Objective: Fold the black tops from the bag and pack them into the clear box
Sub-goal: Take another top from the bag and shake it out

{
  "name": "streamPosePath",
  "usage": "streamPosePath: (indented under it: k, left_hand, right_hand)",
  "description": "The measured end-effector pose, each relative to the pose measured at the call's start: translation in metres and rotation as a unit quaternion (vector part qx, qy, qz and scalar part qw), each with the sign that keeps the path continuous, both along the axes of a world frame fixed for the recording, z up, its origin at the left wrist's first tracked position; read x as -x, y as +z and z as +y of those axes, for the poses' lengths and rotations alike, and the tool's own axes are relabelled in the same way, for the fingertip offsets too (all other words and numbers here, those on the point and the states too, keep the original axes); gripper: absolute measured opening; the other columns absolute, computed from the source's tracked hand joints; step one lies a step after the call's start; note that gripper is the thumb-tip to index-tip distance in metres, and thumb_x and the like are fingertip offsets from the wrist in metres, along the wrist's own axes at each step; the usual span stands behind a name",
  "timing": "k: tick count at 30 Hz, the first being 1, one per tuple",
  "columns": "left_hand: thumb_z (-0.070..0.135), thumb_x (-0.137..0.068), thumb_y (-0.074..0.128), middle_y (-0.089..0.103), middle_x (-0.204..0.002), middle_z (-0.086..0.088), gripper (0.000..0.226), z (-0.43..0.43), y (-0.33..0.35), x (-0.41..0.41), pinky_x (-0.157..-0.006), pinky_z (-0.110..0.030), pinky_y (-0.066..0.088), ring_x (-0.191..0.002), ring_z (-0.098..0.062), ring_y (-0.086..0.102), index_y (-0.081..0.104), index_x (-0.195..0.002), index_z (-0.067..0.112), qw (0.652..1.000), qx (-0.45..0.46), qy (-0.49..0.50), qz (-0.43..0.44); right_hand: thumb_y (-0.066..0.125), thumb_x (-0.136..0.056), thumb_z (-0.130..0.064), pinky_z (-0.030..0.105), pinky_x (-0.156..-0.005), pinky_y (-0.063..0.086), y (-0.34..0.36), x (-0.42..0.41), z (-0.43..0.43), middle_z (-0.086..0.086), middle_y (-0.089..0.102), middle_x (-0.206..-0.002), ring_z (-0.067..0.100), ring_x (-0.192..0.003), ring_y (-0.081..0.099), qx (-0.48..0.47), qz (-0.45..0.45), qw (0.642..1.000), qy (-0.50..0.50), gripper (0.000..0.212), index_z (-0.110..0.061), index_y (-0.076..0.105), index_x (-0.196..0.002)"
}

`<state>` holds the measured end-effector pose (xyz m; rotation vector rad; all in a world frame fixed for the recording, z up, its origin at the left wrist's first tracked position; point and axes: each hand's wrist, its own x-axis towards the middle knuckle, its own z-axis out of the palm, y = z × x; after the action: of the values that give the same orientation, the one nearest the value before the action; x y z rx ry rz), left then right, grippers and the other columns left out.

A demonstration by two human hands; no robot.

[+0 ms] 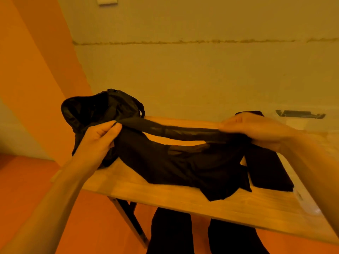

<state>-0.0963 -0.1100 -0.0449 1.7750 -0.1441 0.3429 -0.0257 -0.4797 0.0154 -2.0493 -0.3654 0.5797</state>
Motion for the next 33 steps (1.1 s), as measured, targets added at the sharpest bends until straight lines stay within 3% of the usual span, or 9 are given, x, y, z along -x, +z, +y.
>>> streamPosePath:
  k: [5, 9, 12, 14, 19, 24, 28, 30, 33]
  left_hand:
    - [0.031, -0.086, 0.071, 0.071, -0.093, -0.004, 0.014, -0.012, 0.016, 0.002, -0.081, -0.023, 0.053, -0.095, -0.021, 0.069, 0.073, -0.089, 0.018, 0.996, 0.062, -0.058, 0.038]
    - [0.068, -0.067, 0.081, 0.075, -0.112, -0.001, 0.061, -0.037, 0.017, 0.0, -0.087, -0.024, 0.055, -0.108, -0.019, 0.071, 0.077, -0.111, 0.026, 0.942, -0.057, -0.238, 0.231]
    - [0.045, -0.077, 0.08, 0.077, -0.1, 0.004, 0.035, -0.077, 0.012, -0.001, -0.069, -0.022, 0.051, -0.084, -0.01, 0.072, 0.078, -0.107, 0.028, 0.889, -0.073, -0.355, 0.28]
    - [0.031, -0.084, 0.076, 0.067, -0.071, 0.012, 0.014, -0.101, 0.01, -0.001, -0.047, -0.018, 0.03, -0.049, -0.002, 0.05, 0.076, -0.098, 0.027, 0.895, -0.021, -0.363, 0.259]
    - [0.022, -0.074, 0.076, 0.06, -0.054, 0.017, 0.032, -0.124, 0.008, -0.003, -0.037, -0.023, 0.011, -0.036, 0.001, 0.037, 0.078, -0.101, 0.039, 0.887, 0.091, -0.409, 0.196]
    - [0.019, -0.063, 0.088, 0.046, -0.043, 0.012, 0.051, -0.126, 0.002, -0.006, -0.031, -0.016, 0.018, -0.028, 0.0, 0.036, 0.077, -0.112, 0.032, 0.884, 0.215, -0.37, 0.189]
    - [0.024, -0.068, 0.077, 0.056, -0.052, 0.011, 0.054, -0.13, 0.002, -0.004, -0.035, -0.021, 0.012, -0.029, -0.001, 0.034, 0.066, -0.121, 0.024, 0.919, 0.149, -0.307, 0.196]
    - [0.022, -0.077, 0.083, 0.054, -0.061, -0.001, 0.042, -0.136, 0.003, -0.005, -0.036, -0.019, 0.016, -0.034, -0.001, 0.035, 0.071, -0.116, 0.03, 0.939, 0.099, -0.275, 0.185]
    - [0.03, -0.08, 0.074, 0.046, -0.06, -0.007, 0.031, -0.138, 0.006, -0.007, -0.044, -0.024, 0.016, -0.042, -0.006, 0.033, 0.074, -0.11, 0.025, 0.957, 0.084, -0.209, 0.181]
  right_hand:
    - [0.07, -0.079, -0.031, 0.03, -0.092, 0.056, -0.012, 0.007, 0.008, 0.013, 0.073, -0.111, 0.024, -0.108, 0.069, -0.243, 0.074, 0.967, 0.015, 0.032, -0.01, 0.078, -0.102]
    - [0.056, -0.088, -0.019, 0.03, -0.091, 0.049, -0.014, 0.002, 0.024, 0.005, 0.06, -0.089, 0.019, -0.093, 0.059, -0.37, 0.061, 0.927, -0.03, 0.012, -0.008, 0.062, -0.09]
    - [0.059, -0.084, -0.016, 0.028, -0.081, 0.05, -0.003, -0.003, 0.035, 0.002, 0.055, -0.085, 0.014, -0.082, 0.057, -0.444, 0.103, 0.889, -0.045, 0.007, -0.011, 0.055, -0.088]
    - [0.055, -0.095, -0.017, 0.024, -0.068, 0.049, 0.007, -0.007, 0.038, -0.002, 0.054, -0.075, 0.011, -0.07, 0.055, -0.392, 0.059, 0.915, -0.075, 0.016, -0.017, 0.055, -0.079]
    - [0.061, -0.099, -0.026, 0.024, -0.063, 0.042, 0.01, -0.002, 0.026, -0.003, 0.059, -0.066, 0.008, -0.061, 0.058, -0.162, -0.085, 0.982, -0.052, 0.03, -0.02, 0.06, -0.07]
    - [0.054, -0.095, -0.056, 0.019, -0.061, 0.038, -0.018, 0.027, 0.013, -0.004, 0.061, -0.065, -0.003, -0.057, 0.057, 0.081, -0.256, 0.937, -0.223, 0.045, -0.016, 0.063, -0.076]
    - [0.031, -0.087, -0.075, 0.022, -0.066, 0.05, -0.033, 0.056, 0.032, 0.005, 0.072, -0.064, 0.016, -0.063, 0.066, -0.01, 0.062, 0.984, -0.168, 0.083, -0.002, 0.067, -0.07]
    - [0.046, -0.102, -0.047, 0.013, -0.073, 0.05, -0.039, 0.055, 0.043, 0.001, 0.074, -0.067, 0.021, -0.074, 0.068, -0.127, 0.108, 0.971, -0.173, 0.058, 0.002, 0.065, -0.077]
    - [0.068, -0.082, -0.035, 0.032, -0.092, 0.054, -0.039, 0.058, 0.043, 0.008, 0.075, -0.085, 0.022, -0.086, 0.072, -0.311, 0.16, 0.923, -0.16, 0.031, -0.007, 0.072, -0.094]
